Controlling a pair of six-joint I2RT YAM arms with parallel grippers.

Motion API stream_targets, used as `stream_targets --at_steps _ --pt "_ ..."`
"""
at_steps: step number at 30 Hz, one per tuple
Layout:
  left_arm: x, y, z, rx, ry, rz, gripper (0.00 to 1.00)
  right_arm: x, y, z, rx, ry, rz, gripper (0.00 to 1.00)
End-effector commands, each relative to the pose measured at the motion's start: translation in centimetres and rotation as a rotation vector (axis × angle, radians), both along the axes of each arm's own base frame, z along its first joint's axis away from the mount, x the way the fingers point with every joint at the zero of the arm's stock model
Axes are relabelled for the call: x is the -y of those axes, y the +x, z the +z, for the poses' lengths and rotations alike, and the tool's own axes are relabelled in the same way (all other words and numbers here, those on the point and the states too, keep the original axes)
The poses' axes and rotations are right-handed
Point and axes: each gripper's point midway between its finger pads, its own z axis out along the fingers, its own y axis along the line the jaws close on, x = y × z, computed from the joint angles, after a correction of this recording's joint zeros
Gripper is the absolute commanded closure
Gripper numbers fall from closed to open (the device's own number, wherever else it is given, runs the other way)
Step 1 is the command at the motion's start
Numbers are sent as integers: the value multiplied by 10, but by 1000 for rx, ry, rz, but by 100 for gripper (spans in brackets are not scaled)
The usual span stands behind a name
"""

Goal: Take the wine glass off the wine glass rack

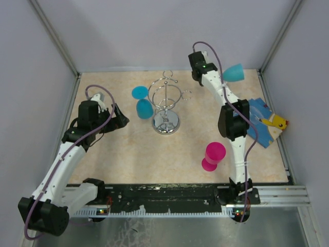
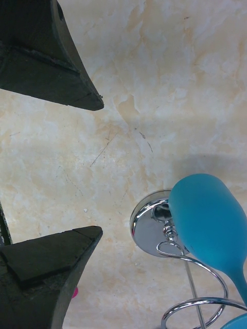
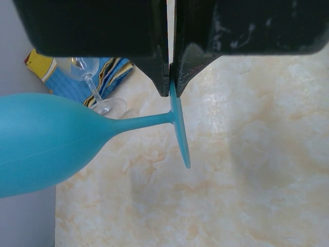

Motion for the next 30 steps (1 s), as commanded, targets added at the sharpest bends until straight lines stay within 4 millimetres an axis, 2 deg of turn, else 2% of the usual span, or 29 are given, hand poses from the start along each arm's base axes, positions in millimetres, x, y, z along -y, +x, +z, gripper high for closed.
stream_targets --at_steps 1,5,14,26,30 --pt "0 2 7 21 -7 -2 1 13 2 -11 -10 -126 -28 100" --pt "-1 1 9 23 -2 -2 0 26 -3 -21 -28 -192 -44 100" --pt "1 2 7 20 -10 -10 0 61 -12 -27 -53 -226 -74 100" --pt "1 1 7 19 -5 -11 0 68 -10 -42 -80 -351 -85 100" --pt "2 0 7 16 -11 -16 0 70 -11 -55 -106 -406 -92 100"
